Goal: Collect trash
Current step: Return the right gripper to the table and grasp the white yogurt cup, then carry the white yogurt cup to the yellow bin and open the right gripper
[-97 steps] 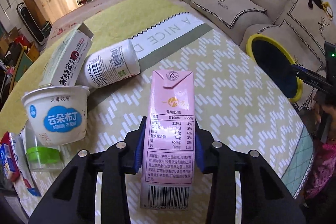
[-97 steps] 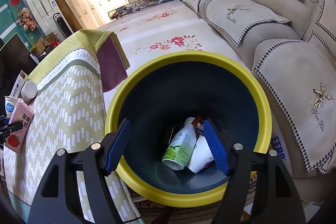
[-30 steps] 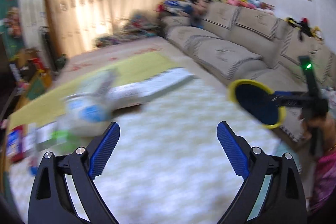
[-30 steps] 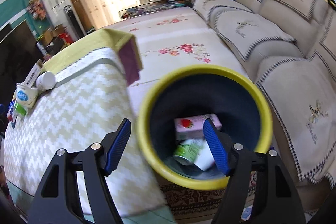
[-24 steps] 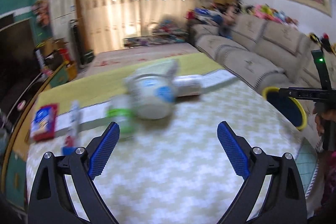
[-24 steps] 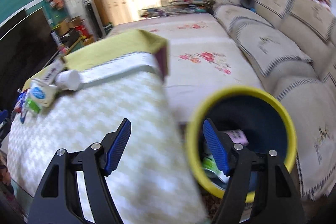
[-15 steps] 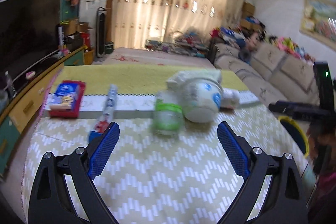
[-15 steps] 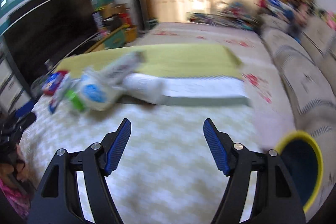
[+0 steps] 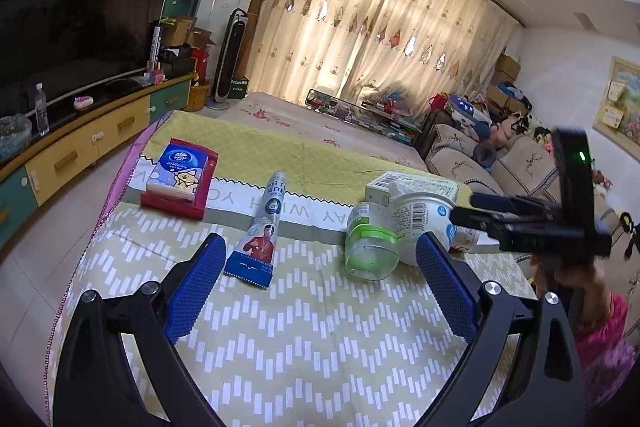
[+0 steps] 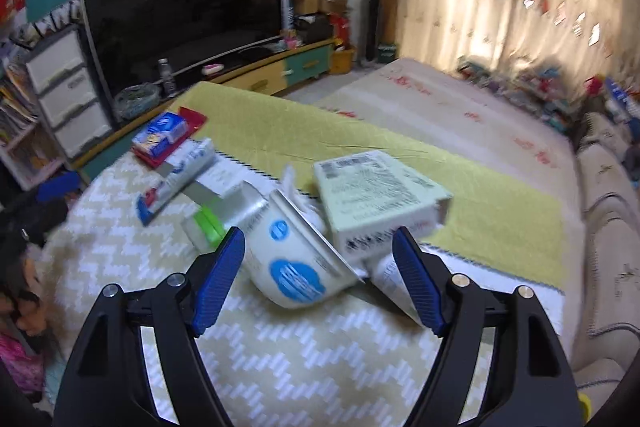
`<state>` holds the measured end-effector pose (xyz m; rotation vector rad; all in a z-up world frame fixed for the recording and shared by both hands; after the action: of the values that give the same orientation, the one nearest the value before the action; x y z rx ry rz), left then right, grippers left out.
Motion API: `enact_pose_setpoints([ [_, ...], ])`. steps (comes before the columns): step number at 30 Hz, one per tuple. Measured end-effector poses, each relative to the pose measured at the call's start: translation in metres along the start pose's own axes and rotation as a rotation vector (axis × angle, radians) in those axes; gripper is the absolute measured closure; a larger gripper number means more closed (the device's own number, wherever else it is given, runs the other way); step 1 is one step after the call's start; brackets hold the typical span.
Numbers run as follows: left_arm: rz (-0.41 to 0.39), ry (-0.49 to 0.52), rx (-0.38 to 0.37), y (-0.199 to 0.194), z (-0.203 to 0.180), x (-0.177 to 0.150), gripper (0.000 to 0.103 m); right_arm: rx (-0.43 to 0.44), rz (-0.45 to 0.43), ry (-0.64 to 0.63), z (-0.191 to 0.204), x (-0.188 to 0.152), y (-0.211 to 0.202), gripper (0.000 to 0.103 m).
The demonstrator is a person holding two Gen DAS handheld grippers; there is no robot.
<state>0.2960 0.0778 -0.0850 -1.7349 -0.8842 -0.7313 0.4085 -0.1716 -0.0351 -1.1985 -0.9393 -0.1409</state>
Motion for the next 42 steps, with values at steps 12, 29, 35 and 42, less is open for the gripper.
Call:
enact_pose_setpoints([
  [12,0.017,-0.003,-0.010,0.001,-0.005,-0.006,0.009,0.139,0.104,-0.057,0.025,-0.020,0.006,0.041],
  [29,0.037,0.010,0.001,0.006,-0.006,-0.010,0.009,0.456,0.061,0.282,0.009,-0.056,-0.013,0.098],
  [35,0.043,0.024,0.005,0.009,-0.008,-0.012,0.009,0.797,-0.027,0.576,-0.020,-0.060,-0.030,0.098],
  [42,0.049,0.030,0.008,0.011,-0.009,-0.013,0.009,1.042,-0.167,0.733,-0.042,-0.054,-0.064,0.098],
])
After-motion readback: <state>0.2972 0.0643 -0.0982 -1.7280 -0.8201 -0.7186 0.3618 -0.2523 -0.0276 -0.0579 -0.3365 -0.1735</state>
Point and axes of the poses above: each gripper's, at about its wrist camera, not at the fingertips, and y roughly the way its jaws point, z to its left, x to its top, the point moved 4 cm from there along y, roughly the way its jaws point, and after that the axes turned 1 degree about z, right-handed, at the moved point
